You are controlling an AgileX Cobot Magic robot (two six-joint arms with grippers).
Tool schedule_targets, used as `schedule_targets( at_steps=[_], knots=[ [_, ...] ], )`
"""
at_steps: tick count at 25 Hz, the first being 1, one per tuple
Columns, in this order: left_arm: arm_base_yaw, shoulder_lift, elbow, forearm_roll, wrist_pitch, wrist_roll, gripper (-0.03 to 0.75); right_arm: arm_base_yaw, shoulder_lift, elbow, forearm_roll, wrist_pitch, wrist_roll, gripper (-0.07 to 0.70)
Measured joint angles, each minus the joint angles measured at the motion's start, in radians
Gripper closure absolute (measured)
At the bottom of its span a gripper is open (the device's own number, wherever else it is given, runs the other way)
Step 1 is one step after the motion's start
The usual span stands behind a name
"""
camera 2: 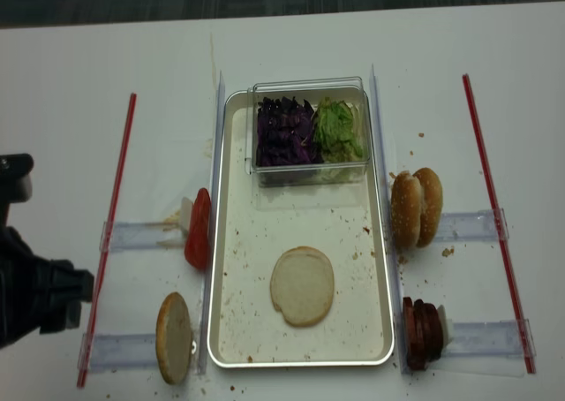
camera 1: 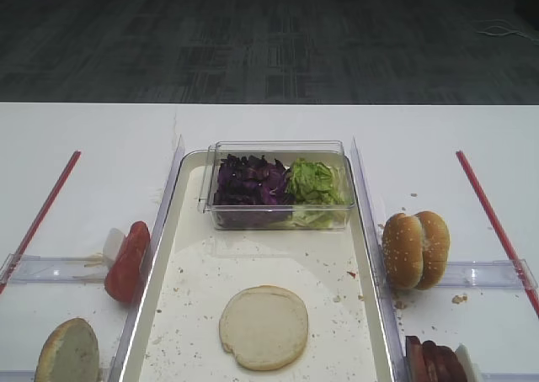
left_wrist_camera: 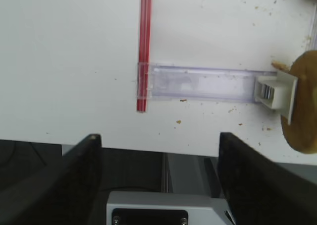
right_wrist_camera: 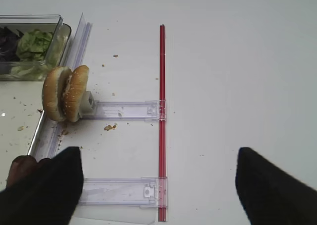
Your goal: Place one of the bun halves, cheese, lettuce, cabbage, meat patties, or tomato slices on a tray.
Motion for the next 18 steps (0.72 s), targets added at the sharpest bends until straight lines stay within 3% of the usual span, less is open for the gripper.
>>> schedule_targets(
  at_steps=[5, 11, 18],
  knots=[
    [0.000, -0.148, 0.077, 0.000, -0.002, 0.013, 0.228, 0.000, 0.000, 0.000, 0.000, 0.000, -0.001, -0.018],
    [0.000, -0.285, 0.181, 0.000, -0.045, 0.024, 0.228, 0.000, 0.000, 0.000, 0.000, 0.000, -0.001, -0.018],
    [0.000, -0.355, 0.189, -0.009, -0.047, 0.051, 0.228, 0.000, 0.000, 0.000, 0.000, 0.000, -0.001, -0.018]
  ],
)
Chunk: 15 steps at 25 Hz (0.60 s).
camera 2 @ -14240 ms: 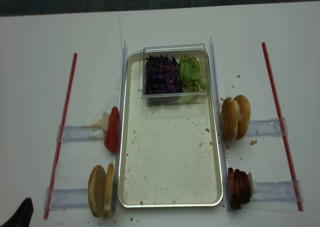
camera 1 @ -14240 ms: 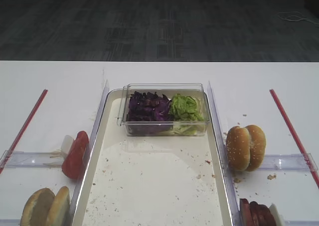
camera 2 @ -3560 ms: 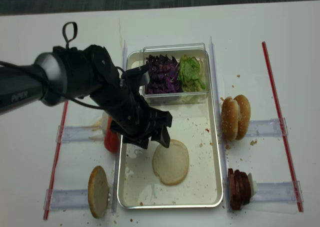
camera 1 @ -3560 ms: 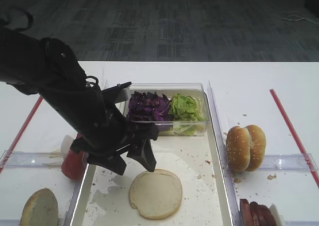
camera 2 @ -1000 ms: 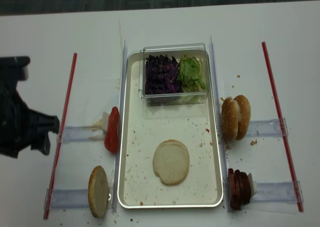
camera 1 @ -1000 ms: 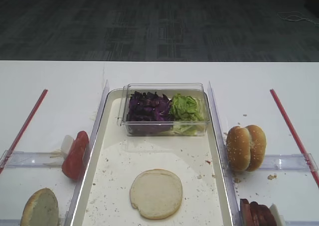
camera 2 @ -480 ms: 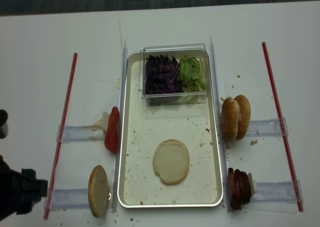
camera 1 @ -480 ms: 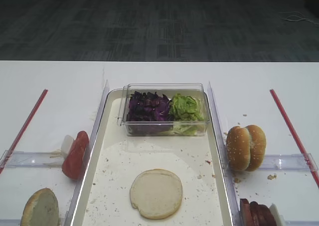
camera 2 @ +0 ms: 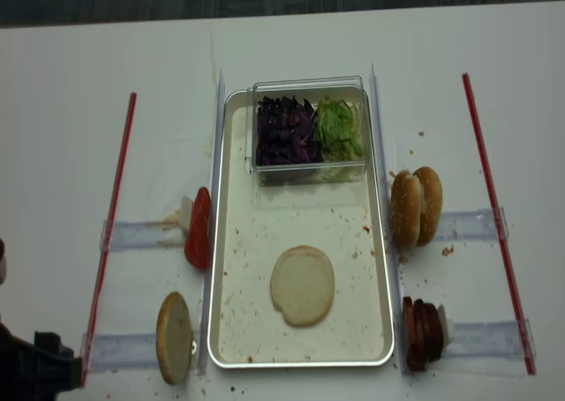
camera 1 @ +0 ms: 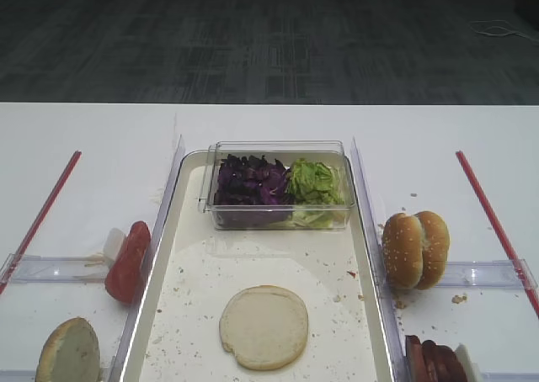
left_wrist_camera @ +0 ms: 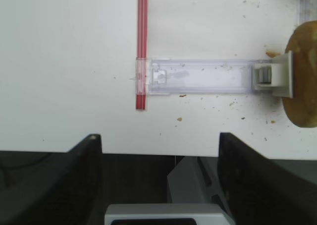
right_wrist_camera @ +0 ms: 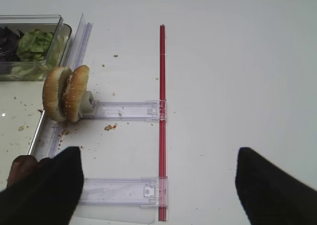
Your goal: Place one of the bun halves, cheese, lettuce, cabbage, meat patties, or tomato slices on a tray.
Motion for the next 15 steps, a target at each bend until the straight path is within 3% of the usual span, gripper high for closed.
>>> schedule_targets(
  at_steps=[15],
  knots=[
    [0.000, -0.285, 0.002, -0.014, 0.004, 0.018, 0.228, 0.000, 0.000, 0.000, 0.000, 0.000, 0.000, -0.018]
  ],
)
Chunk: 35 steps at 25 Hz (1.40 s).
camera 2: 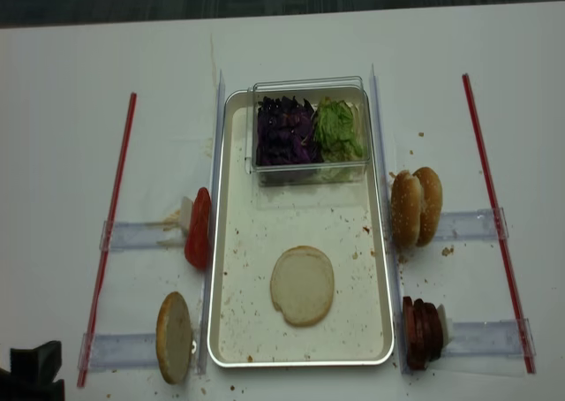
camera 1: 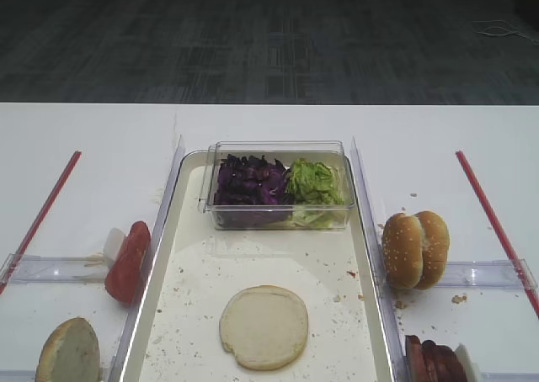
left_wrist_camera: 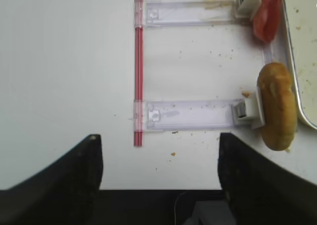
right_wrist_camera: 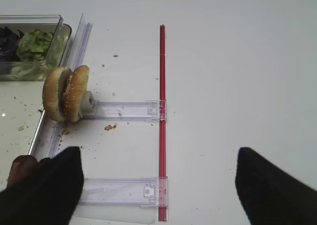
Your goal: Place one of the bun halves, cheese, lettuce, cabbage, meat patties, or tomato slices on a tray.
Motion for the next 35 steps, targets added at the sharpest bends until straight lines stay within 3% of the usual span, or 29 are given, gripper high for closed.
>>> schedule_targets(
  at_steps=[11, 35],
  knots=[
    [0.000, -0.332, 0.000, 0.000, 0.015, 0.002, 0.228, 0.000, 0.000, 0.000, 0.000, 0.000, 0.000, -0.018],
    [0.000, -0.346, 0.001, 0.000, 0.021, 0.004, 0.228, 0.000, 0.000, 0.000, 0.000, 0.000, 0.002, -0.018]
  ],
)
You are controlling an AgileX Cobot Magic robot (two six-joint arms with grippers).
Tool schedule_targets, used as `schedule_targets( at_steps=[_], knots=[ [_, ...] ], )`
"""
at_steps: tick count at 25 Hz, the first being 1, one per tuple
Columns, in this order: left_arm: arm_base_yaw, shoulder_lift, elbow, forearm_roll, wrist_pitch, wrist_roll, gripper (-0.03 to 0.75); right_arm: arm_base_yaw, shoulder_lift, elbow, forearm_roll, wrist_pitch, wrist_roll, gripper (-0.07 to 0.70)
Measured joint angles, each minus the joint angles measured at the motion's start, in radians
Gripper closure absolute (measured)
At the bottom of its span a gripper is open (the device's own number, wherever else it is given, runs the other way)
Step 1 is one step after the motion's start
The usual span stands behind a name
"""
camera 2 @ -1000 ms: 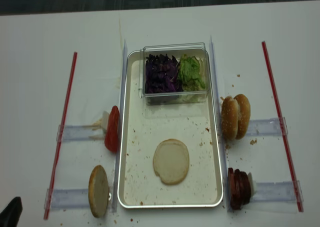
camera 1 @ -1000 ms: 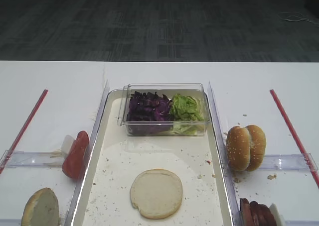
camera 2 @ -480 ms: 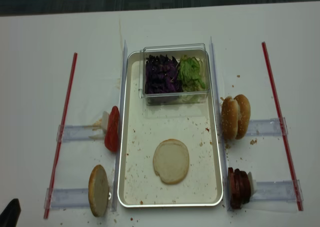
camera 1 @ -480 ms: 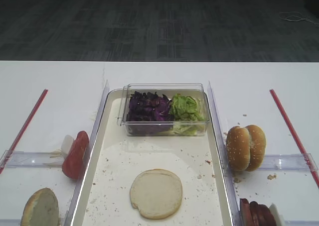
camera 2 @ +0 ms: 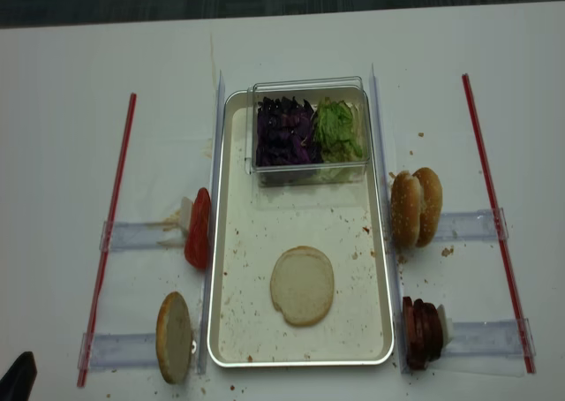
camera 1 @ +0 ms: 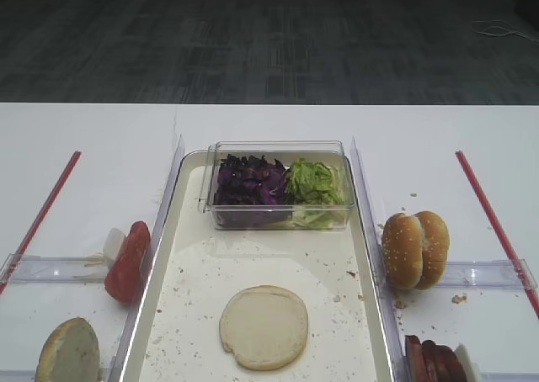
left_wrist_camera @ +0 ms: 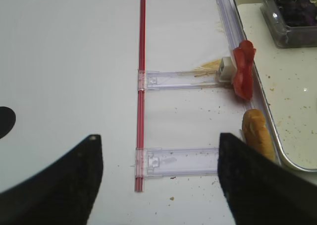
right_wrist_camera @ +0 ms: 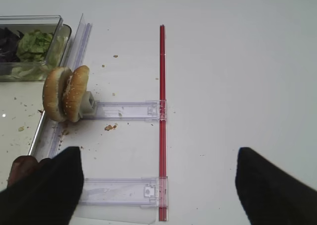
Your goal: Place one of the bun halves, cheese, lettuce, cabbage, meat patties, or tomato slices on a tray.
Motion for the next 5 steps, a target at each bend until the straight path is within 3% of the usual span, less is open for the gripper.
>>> schedule_targets(
  at_steps=[5],
  knots=[
    [0.000, 0.000, 0.000, 0.000, 0.000, 0.002, 0.228, 0.000, 0.000, 0.000, 0.000, 0.000, 0.000, -0.018]
  ],
)
